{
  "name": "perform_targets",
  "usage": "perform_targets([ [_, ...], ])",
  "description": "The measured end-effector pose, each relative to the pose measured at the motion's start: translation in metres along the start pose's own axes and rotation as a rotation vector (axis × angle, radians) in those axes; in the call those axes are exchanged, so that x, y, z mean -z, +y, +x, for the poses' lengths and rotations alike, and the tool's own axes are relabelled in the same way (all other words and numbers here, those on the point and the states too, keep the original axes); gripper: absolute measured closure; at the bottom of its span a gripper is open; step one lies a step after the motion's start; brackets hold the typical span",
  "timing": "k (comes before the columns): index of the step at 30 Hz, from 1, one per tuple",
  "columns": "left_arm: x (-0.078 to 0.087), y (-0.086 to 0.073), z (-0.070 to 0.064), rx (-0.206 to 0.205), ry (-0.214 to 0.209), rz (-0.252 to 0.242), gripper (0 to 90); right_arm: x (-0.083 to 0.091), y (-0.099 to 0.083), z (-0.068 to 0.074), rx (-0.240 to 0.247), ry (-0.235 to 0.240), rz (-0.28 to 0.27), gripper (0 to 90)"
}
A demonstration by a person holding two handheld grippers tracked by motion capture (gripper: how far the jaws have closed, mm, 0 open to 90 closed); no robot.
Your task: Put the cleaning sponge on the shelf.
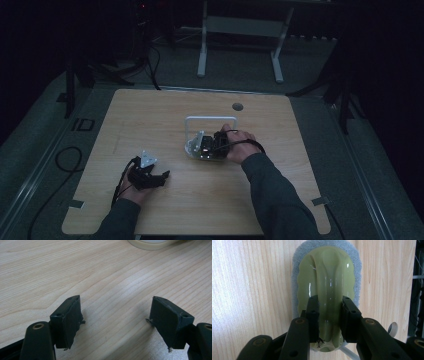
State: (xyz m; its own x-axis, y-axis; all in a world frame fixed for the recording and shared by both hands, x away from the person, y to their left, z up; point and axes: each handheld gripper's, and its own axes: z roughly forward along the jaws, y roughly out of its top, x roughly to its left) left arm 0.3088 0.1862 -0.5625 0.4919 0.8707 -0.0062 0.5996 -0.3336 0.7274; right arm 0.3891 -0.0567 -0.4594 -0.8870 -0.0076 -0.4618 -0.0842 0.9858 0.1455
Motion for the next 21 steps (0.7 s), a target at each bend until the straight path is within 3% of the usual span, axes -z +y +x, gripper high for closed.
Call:
perform_targets([
  [21,0.0001,0.0000,0.0001,-0.002,0.000,0.001,25.8,-0.0097,0.0036,0.0010,0.025,-0.016,0.023,71.7],
])
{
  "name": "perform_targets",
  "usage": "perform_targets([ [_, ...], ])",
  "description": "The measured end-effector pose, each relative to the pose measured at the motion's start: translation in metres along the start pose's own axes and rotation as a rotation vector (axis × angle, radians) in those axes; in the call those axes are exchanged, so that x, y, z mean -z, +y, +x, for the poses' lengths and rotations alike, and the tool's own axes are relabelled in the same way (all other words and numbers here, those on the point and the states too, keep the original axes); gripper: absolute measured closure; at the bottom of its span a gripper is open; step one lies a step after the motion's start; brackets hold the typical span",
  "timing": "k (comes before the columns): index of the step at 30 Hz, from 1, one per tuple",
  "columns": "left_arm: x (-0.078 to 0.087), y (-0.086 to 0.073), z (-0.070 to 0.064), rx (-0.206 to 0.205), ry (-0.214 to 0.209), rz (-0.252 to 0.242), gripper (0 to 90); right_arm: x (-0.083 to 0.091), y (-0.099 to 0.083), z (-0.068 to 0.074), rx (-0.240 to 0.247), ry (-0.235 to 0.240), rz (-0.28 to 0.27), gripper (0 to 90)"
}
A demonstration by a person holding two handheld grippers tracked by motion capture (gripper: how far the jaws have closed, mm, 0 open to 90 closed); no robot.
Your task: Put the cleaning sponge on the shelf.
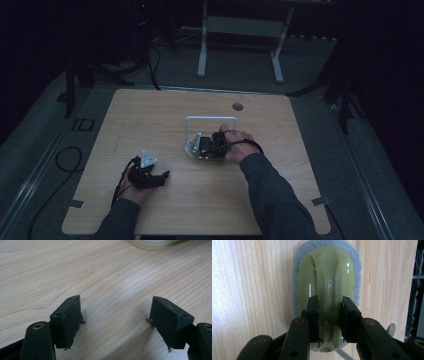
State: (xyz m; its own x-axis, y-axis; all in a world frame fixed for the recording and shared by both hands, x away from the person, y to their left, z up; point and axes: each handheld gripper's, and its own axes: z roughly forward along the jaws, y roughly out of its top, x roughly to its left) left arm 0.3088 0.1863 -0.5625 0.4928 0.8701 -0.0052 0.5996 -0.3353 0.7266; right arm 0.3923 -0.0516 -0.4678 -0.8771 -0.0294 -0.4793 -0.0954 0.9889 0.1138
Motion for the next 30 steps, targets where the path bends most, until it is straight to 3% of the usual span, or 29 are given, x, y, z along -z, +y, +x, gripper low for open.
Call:
perform_targets([
  [8,0.000,0.000,0.000,0.002,0.000,-0.001,25.8,0.002,0.002,-0.001,-0.003,0.000,-0.009,71.7],
  [14,0.000,0.000,0.000,0.001,0.000,-0.001,25.8,0.002,0.006,0.000,0.026,-0.016,0.015,71.7],
  [26,0.000,0.000,0.000,0.002,0.001,-0.002,25.8,-0.006,0.010,-0.004,0.023,0.002,0.017,71.6],
  [30,0.000,0.000,0.000,0.003,0.000,-0.002,25.8,-0.009,0.009,-0.004,0.024,-0.025,0.020,71.4],
])
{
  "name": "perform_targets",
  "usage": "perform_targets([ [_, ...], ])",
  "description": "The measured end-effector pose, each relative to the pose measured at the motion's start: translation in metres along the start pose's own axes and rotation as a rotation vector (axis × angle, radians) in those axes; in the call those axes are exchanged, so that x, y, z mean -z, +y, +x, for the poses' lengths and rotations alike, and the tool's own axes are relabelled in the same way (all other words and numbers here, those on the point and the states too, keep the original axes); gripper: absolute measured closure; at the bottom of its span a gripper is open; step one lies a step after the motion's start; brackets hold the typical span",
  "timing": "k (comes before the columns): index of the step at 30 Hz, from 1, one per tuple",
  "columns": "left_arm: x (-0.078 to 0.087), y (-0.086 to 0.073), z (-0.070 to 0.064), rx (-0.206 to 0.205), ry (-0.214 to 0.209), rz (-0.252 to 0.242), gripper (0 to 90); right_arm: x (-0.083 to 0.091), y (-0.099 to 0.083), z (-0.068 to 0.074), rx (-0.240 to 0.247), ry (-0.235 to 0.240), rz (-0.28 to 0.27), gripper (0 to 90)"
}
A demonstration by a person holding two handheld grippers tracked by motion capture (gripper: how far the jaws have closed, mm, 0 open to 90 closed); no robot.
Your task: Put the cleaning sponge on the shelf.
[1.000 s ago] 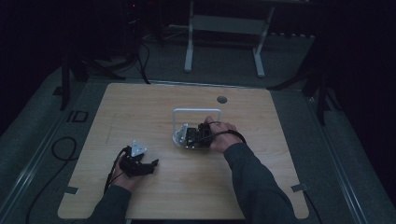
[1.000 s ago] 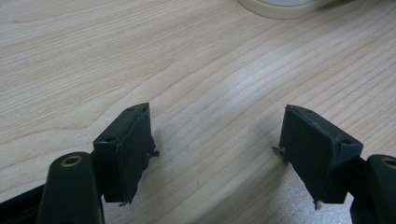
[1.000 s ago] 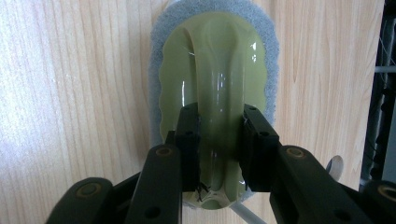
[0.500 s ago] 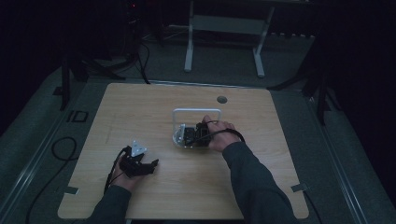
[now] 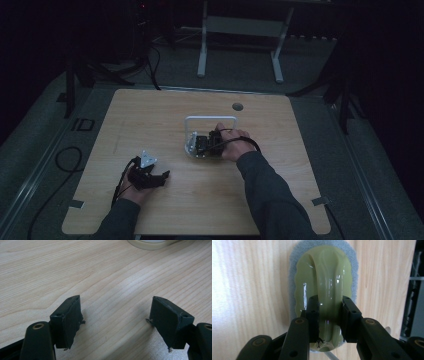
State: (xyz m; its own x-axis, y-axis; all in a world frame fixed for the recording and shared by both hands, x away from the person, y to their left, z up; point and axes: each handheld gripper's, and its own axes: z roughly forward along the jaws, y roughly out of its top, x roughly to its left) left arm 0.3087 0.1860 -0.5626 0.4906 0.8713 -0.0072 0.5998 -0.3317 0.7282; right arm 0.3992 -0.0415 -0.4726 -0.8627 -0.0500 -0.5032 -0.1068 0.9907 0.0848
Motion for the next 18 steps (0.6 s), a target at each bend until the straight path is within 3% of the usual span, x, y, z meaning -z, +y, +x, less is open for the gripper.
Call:
perform_targets([
  [8,0.000,0.000,0.000,-0.001,-0.001,0.000,25.8,-0.007,-0.003,0.000,-0.008,-0.067,0.036,62.8],
  [18,0.000,0.000,0.000,-0.001,-0.001,0.000,25.8,0.016,-0.007,-0.001,-0.062,-0.087,-0.035,50.7],
])
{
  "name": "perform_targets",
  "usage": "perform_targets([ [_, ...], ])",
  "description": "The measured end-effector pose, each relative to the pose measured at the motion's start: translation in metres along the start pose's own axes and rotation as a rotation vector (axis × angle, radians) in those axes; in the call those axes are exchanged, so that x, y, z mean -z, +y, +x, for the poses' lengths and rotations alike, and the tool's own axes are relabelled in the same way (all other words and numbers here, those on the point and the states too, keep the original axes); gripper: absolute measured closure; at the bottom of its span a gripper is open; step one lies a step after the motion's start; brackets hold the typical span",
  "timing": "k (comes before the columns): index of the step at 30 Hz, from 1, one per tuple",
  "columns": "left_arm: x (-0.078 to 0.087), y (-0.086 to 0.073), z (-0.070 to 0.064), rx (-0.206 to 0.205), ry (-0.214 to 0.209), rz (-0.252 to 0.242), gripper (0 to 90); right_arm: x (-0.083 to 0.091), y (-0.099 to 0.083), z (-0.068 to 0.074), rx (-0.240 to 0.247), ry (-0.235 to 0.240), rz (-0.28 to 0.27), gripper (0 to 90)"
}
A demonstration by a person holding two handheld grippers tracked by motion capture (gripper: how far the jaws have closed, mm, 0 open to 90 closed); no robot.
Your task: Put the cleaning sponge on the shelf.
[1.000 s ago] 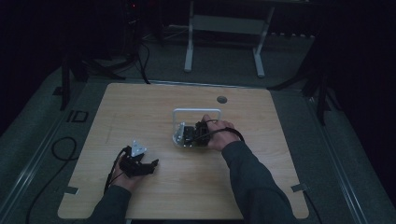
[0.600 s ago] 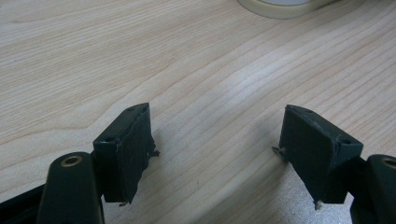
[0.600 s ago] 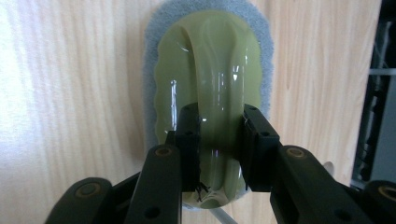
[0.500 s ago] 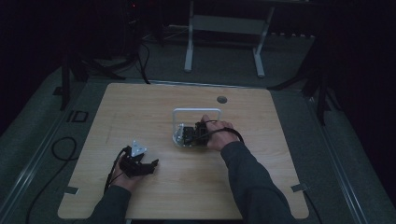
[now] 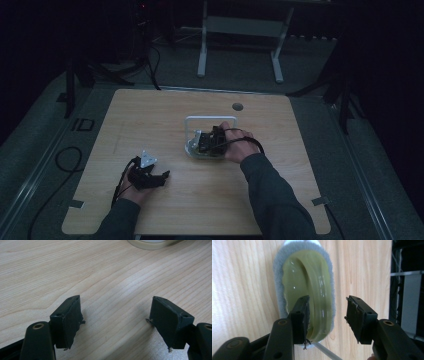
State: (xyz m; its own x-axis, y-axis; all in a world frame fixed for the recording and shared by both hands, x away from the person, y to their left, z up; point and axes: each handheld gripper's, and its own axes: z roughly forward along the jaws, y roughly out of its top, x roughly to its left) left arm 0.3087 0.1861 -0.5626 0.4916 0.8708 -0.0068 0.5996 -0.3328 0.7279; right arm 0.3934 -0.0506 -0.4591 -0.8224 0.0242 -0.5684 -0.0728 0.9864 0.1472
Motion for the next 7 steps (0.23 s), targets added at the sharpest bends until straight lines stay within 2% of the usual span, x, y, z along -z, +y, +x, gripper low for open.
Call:
perform_targets([
  [2,0.000,0.000,0.000,0.000,0.000,0.001,25.8,0.008,-0.001,0.001,-0.018,-0.004,-0.023,47.9],
  [4,0.000,0.000,0.000,-0.001,0.000,0.001,25.8,0.016,-0.003,0.002,-0.055,0.011,-0.063,45.7],
  [7,0.000,0.000,0.000,0.000,0.000,0.001,25.8,0.023,-0.006,0.005,-0.085,0.023,-0.088,43.7],
])
